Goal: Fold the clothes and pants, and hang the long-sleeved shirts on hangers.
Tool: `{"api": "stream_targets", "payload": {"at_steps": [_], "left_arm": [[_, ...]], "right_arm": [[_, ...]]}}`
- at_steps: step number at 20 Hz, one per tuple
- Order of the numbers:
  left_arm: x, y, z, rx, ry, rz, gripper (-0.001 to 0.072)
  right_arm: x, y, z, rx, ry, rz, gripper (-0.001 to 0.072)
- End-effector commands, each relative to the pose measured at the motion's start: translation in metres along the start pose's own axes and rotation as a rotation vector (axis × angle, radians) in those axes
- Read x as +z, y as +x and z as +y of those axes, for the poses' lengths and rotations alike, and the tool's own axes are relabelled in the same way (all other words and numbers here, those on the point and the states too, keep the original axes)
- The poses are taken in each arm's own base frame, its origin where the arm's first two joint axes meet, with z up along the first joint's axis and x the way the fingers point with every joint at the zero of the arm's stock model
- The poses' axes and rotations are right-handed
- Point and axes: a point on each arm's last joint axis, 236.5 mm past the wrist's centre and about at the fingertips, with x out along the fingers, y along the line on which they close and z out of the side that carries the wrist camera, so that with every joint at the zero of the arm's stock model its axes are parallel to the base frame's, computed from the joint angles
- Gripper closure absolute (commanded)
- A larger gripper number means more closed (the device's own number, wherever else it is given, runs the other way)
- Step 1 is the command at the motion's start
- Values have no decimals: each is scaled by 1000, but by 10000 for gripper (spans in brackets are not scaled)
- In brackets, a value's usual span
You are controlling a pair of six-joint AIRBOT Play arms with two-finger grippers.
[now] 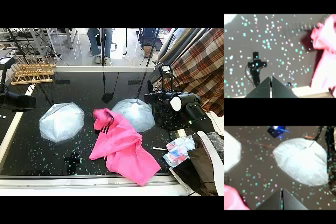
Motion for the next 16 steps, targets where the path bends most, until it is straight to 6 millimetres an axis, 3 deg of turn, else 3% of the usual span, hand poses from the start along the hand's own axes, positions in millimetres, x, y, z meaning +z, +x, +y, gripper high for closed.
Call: {"api": "stream_targets", "payload": {"at_steps": [1,13,16], "left_arm": [[0,0,0,1,0,0,691],[0,0,0,1,0,0,691],[19,2,-3,-17,-4,-74,690]], "right_arm": [[0,0,1,1,0,1,697],[0,0,1,1,0,1,697],[1,0,4,17,30,-3,697]]}}
